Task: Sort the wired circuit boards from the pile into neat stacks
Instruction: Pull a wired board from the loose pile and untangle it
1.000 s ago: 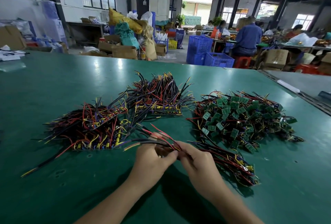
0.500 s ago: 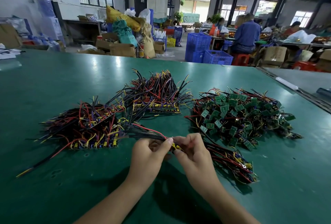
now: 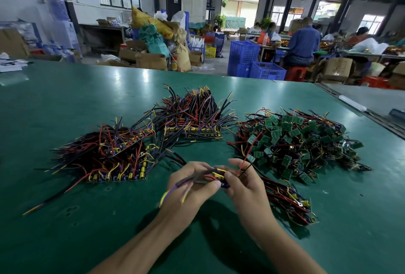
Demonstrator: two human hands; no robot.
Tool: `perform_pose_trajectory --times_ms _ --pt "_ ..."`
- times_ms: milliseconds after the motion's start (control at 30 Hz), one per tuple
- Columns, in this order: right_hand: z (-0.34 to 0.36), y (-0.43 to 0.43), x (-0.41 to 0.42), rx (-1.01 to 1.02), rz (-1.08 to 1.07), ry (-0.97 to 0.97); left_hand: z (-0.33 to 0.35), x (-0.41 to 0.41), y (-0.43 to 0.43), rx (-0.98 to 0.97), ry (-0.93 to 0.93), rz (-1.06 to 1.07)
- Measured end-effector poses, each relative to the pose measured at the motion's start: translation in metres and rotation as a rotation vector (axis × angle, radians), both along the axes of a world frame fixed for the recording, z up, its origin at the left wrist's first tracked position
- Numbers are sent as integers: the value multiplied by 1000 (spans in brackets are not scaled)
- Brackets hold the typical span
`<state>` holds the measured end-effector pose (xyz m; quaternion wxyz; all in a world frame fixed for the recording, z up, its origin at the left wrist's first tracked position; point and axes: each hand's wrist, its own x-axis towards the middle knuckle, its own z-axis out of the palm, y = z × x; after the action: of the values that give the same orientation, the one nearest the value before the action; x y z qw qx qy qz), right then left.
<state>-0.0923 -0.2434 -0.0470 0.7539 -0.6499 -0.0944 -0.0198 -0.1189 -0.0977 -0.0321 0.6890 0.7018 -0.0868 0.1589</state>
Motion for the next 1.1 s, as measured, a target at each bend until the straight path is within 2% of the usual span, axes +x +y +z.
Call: perform_pose_trajectory --times_ms 133,467,600,767,933,1100 --pt "2 -5 1 42 53 0 -1 7 0 -110 41 -52" --pt "6 -10 0 21 82 28 -1 8 -5 -211 98 -20" --pt "8 -11 -2 -70 100 -26 -7 11 -4 -103 137 68" --pt "9 -12 -2 -98 93 -64 -7 12 -4 -112 284 -79" --pt "7 -15 0 -204 93 -43 -7 8 0 -10 183 -70" --pt "7 -16 0 -224 114 7 -5 9 2 -24 213 -101"
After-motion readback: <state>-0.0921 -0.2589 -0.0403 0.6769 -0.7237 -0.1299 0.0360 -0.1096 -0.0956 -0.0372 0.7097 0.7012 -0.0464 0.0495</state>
